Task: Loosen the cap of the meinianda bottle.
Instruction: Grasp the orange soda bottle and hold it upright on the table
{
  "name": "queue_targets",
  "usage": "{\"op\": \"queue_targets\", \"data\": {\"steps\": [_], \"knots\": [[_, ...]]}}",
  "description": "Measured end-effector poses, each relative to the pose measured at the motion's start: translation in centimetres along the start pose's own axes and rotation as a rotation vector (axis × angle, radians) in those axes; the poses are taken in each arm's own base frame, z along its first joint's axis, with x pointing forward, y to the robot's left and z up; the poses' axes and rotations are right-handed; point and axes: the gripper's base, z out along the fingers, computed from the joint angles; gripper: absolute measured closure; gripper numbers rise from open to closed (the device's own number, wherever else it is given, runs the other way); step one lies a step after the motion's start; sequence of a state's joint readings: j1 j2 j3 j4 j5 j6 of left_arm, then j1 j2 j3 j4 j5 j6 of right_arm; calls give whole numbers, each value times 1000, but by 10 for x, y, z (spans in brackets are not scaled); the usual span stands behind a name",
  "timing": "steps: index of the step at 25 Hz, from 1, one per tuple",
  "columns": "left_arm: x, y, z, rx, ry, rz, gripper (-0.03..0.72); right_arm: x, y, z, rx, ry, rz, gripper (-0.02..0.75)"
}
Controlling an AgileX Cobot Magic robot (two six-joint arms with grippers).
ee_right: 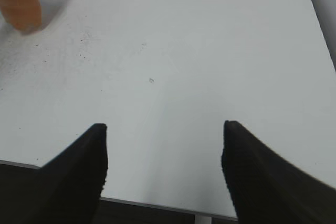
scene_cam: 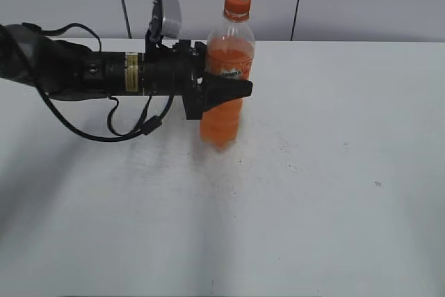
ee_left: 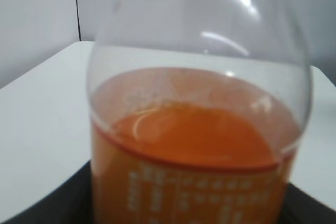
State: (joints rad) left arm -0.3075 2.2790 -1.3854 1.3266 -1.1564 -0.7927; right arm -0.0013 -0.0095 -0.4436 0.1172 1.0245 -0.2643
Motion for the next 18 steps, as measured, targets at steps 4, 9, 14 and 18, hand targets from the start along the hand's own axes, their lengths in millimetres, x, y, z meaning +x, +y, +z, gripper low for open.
{"op": "queue_targets", "data": {"steps": [4, 9, 14, 18], "knots": [[-19, -27, -14, -41, -33, 31, 269, 0, 0, 0, 0, 0, 0, 225], [-22, -60, -15, -87, -71, 39, 269, 0, 0, 0, 0, 0, 0, 225], [-9, -78, -5, -58, -42, 66, 269, 0, 0, 0, 0, 0, 0, 225], [-1, -77, -3, -69, -37, 72, 269, 0, 0, 0, 0, 0, 0, 225]]}}
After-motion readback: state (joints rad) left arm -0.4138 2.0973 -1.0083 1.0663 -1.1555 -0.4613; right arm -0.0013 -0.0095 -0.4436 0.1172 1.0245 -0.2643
